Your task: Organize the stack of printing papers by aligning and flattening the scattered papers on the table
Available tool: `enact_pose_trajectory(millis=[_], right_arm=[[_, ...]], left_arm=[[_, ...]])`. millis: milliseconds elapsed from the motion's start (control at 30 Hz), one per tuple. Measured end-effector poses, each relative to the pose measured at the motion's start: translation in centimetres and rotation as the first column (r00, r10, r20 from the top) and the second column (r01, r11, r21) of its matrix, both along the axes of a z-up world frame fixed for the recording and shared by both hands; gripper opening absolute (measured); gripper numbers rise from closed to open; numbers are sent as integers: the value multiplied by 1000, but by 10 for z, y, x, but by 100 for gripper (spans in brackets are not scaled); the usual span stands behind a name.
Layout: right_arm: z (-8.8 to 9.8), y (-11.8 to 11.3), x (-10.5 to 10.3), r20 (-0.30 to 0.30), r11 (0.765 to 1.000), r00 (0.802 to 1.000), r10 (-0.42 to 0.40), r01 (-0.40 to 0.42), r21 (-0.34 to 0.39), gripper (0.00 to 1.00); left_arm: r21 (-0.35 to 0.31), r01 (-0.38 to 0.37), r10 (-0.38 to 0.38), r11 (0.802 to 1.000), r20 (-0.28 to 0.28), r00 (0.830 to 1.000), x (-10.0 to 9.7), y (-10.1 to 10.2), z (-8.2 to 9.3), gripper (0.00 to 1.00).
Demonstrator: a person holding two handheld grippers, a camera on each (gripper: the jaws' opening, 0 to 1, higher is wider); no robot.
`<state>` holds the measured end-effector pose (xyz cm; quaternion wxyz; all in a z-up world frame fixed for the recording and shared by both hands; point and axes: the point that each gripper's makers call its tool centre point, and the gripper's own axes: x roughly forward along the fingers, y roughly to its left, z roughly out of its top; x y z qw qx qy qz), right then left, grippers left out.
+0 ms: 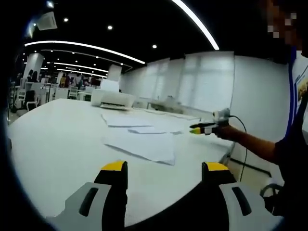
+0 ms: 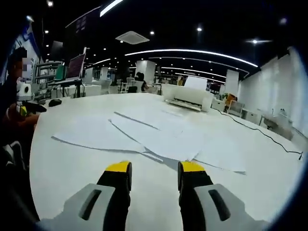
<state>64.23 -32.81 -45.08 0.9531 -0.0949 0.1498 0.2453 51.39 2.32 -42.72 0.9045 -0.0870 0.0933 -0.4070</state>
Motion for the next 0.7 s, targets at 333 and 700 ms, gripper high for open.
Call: enact_pose_trajectory(millis=[333,700], right_arm=[[-6,-8,11,-44,998,997,-58,59,35,34],[-4,-21,33,-121,957,985,-126,153,246,35]], left_arm=[[-5,-11,11,1000,5,1000,3,5,1,65],[-4,-12,12,1000,9,1000,6,6,-1,64]])
